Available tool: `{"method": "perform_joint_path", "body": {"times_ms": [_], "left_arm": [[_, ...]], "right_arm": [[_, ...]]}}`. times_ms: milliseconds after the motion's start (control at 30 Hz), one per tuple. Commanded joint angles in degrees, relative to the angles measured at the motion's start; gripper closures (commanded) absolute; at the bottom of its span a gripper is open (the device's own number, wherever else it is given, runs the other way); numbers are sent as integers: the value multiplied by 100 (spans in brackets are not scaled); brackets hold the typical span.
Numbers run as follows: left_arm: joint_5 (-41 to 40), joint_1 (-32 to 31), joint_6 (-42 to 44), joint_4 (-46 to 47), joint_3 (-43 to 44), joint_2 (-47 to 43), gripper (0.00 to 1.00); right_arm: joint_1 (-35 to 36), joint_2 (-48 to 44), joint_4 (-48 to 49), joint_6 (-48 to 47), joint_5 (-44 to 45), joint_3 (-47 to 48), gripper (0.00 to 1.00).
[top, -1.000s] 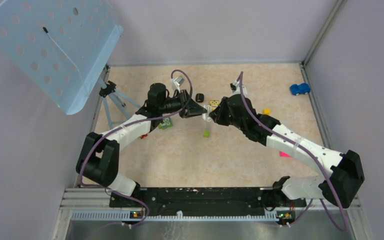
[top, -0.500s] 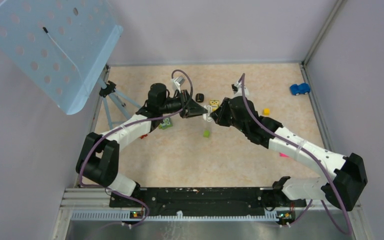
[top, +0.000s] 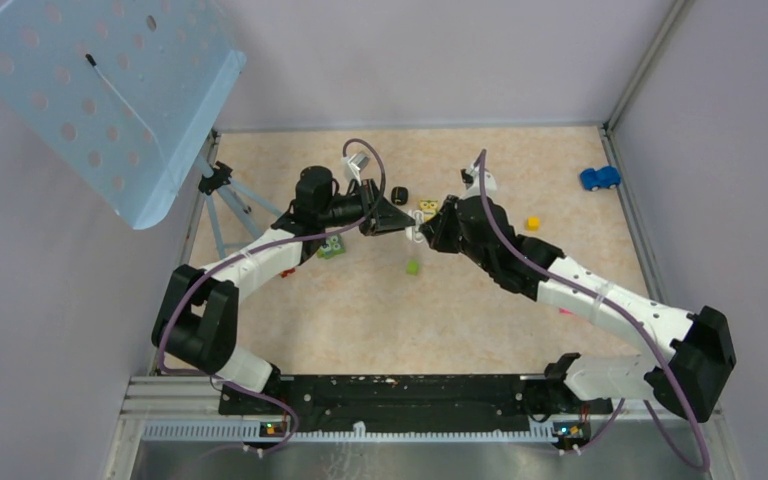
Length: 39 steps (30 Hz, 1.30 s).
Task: Insert the wireless bluetooth earbuds into the charging case
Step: Pick up the left earbud from the left side groove of the charging case.
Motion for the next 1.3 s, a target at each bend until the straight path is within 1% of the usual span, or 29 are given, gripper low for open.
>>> {"method": "perform_joint_path", "body": {"times_ms": [0,367,867,1000,1267], "left_arm": [[77,-11,-4,248,228,-173,100],[78,-12,13,229,211,-227,100],[146,-5,-82,192,284,-193,100],[166,-12,-58,110,357,-165,100],[190,-9,-81,61,375,-160,100]], "right_arm": [[187,-116,214,-250,353,94,100],[608,47,64,-519,1085,201,100],[770,124,277,-638,1521,119,100],[787,206,309,-633,1496,129,100],[1033,290,331,-899,2003,168,100]]}}
